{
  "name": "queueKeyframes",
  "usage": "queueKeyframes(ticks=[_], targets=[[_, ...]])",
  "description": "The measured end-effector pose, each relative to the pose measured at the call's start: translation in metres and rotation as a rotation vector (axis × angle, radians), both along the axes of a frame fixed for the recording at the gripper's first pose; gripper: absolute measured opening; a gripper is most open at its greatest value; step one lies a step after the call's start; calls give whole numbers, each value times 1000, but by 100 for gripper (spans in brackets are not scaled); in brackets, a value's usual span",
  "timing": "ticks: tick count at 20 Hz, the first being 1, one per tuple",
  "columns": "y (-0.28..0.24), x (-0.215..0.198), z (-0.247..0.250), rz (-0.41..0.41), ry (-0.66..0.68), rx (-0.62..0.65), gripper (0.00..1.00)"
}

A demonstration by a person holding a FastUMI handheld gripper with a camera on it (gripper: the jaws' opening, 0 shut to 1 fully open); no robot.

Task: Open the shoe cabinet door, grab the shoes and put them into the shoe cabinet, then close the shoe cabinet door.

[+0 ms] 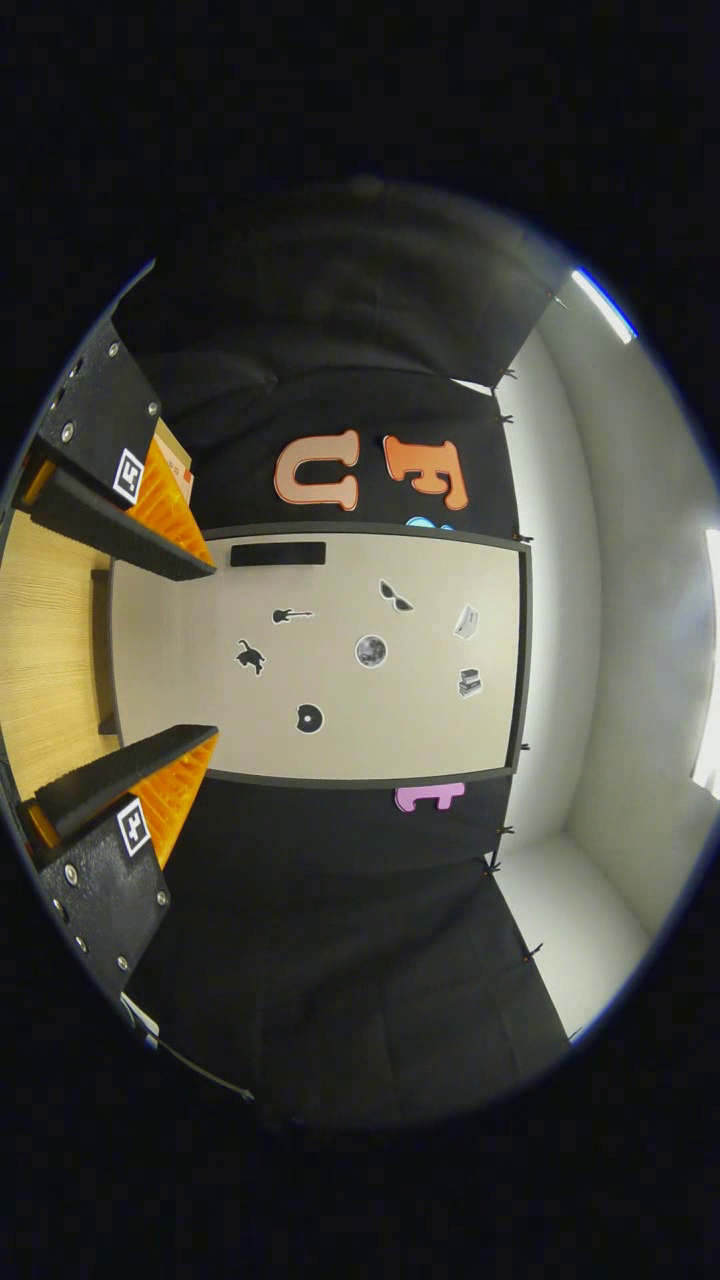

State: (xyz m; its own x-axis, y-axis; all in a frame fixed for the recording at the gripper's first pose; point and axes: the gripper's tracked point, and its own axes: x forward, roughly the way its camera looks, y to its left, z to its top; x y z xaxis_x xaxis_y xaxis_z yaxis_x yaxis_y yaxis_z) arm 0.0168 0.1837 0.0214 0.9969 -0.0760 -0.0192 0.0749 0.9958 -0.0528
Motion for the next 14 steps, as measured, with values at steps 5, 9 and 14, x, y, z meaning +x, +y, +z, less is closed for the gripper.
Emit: queueKeyframes(ticks=[5, 9, 14], targets=[[-3, -5, 0, -4, 3, 2, 91], [-4, -4, -1, -6, 9, -1, 91], [-4, -1, -1, -3, 12, 3, 91]])
